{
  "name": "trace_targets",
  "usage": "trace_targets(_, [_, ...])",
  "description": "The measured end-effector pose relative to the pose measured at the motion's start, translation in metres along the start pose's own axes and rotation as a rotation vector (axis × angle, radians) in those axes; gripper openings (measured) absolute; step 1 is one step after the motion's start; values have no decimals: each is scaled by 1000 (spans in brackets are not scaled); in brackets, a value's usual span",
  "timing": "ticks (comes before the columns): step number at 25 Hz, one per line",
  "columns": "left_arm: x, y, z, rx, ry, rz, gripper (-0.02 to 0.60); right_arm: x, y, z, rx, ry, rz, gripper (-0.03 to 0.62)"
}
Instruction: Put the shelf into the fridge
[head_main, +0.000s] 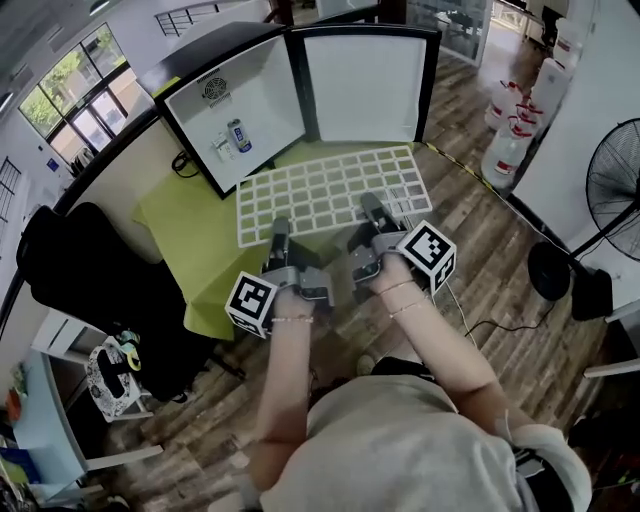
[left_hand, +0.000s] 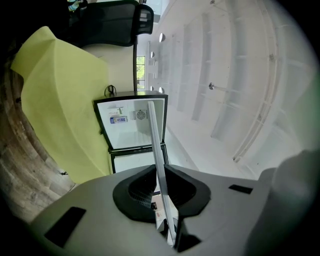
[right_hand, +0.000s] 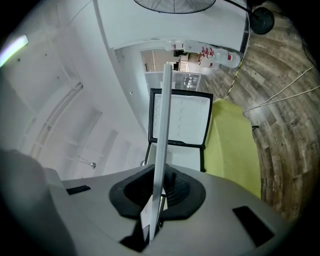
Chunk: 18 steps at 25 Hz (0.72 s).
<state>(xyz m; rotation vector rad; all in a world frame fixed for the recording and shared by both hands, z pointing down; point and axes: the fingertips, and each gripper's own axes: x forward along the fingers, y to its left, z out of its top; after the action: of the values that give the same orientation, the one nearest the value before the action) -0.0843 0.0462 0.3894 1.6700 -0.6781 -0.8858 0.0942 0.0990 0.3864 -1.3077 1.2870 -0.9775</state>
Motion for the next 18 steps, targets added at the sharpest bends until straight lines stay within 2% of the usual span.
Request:
trace_targets(6, [35, 13, -8, -8, -30, 18, 43, 34, -13, 22, 10, 35, -7, 29])
trace_targets(18, [85, 41, 5, -23, -53, 28, 40, 93, -48, 29, 49, 67, -38, 29])
